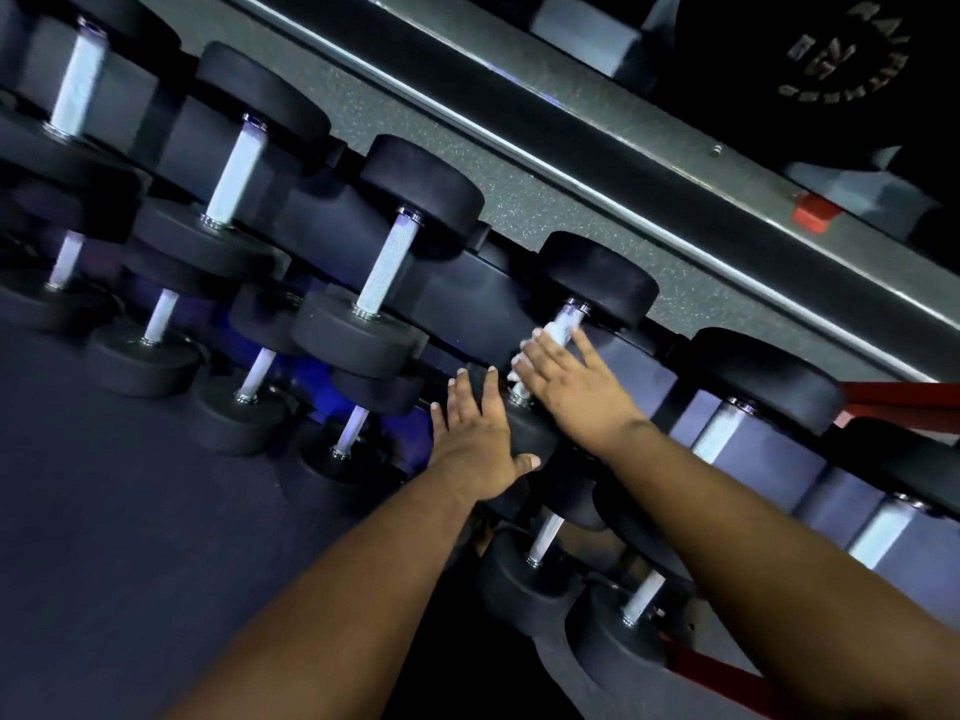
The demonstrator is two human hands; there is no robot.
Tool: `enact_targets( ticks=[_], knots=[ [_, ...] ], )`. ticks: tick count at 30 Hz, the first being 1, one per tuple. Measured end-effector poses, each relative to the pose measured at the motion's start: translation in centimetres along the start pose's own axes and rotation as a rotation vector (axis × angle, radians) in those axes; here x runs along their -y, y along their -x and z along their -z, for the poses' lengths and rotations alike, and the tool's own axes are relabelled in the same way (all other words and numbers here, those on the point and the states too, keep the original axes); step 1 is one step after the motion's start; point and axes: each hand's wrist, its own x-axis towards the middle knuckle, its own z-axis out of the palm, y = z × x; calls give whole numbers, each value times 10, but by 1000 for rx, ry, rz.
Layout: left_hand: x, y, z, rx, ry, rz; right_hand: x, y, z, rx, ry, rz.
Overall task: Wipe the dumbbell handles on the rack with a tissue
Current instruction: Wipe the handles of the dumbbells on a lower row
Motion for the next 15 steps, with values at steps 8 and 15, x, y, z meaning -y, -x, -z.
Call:
enact_targets(
  ticks=[8, 15],
  knots=[
    [2, 0, 1, 25, 17, -5, 2, 35, -16, -375, -566, -148],
    [1, 2, 4, 46, 13, 11, 26, -10, -7, -352, -1745, -997]
  ],
)
